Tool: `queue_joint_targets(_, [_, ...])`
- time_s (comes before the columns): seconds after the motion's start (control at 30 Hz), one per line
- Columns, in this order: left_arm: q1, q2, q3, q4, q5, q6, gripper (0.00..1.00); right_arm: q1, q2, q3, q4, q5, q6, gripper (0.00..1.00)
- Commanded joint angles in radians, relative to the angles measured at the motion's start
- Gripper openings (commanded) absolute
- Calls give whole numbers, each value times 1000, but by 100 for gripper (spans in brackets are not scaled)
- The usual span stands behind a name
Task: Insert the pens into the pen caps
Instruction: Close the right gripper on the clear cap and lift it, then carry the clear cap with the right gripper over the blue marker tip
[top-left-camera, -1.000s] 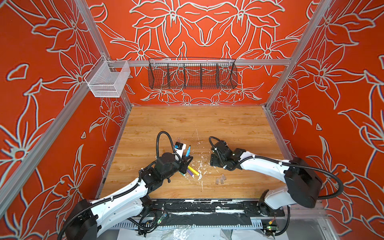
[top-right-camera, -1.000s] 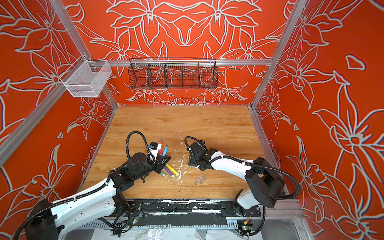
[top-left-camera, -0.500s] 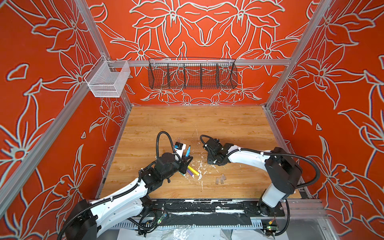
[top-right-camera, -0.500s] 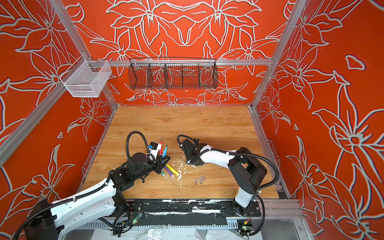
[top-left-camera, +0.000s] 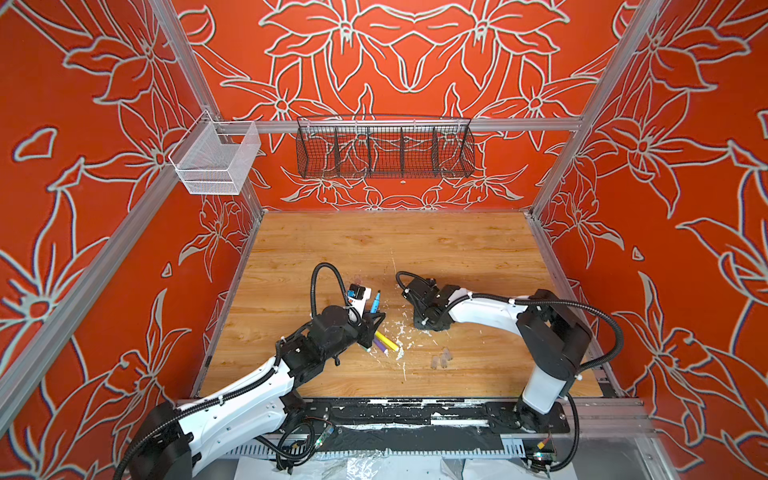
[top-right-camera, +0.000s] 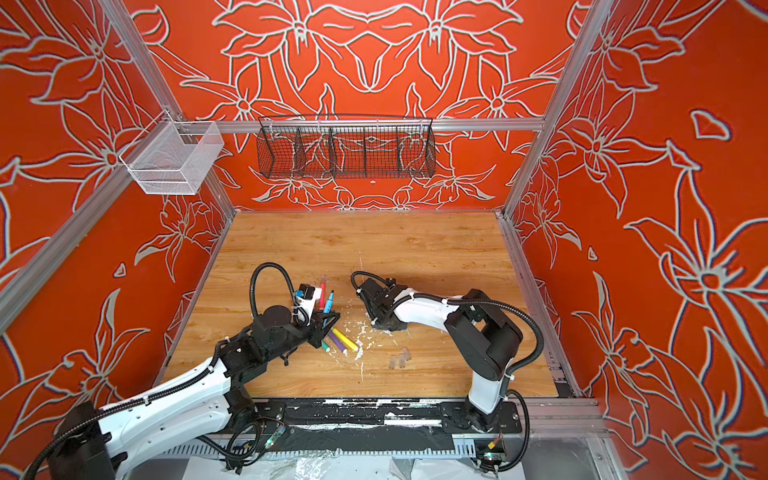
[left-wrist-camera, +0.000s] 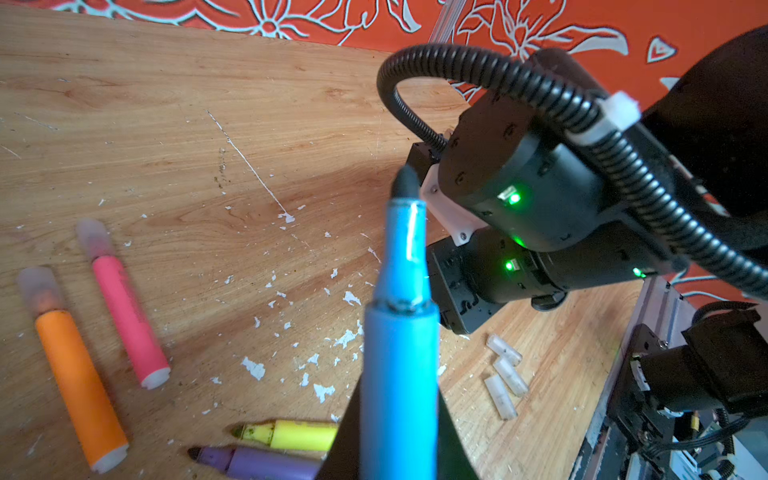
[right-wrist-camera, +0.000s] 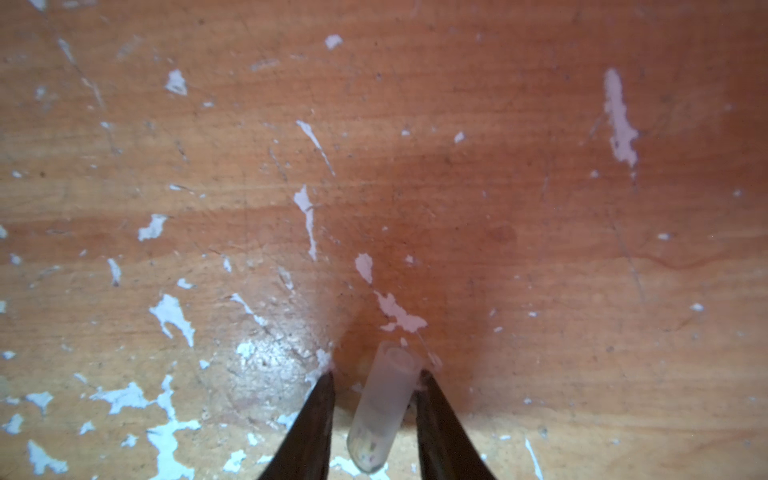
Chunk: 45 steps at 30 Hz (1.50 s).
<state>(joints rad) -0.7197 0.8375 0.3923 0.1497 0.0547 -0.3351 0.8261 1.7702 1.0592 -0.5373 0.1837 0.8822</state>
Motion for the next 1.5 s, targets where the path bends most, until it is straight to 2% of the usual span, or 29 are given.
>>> queue_joint_targets(0.0, [3, -12, -13, -3, -3, -1, 0, 4, 34, 17, -23, 23, -3, 32])
queue_joint_targets(0.23, [3, -15, -16, -1, -3, 1, 0, 4, 55, 22, -30, 38, -6, 30])
queue_joint_targets(0.6, [3, -11, -15, 2, 4, 2, 0, 4, 45, 10, -29, 43, -2, 15])
queue_joint_targets(0.77, [3, 4, -10, 18, 60, 7, 0, -4, 1, -17, -6, 11, -3, 11])
queue_joint_targets(1.07, [-25, 74, 51, 2, 107, 13, 0, -37, -249, -54, -17, 2, -13, 9])
queue_joint_targets(1.17, [-60, 80, 62, 15, 103, 16, 0, -36, -337, -47, -13, -8, -23, 0])
queue_joint_targets(1.3, [-104, 77, 74, 37, 108, 19, 0, -36, -431, -9, -37, -35, -32, 0])
queue_joint_targets(1.47, [-116, 101, 68, 113, 150, -4, 0, -34, -573, -10, -17, -56, -31, 0])
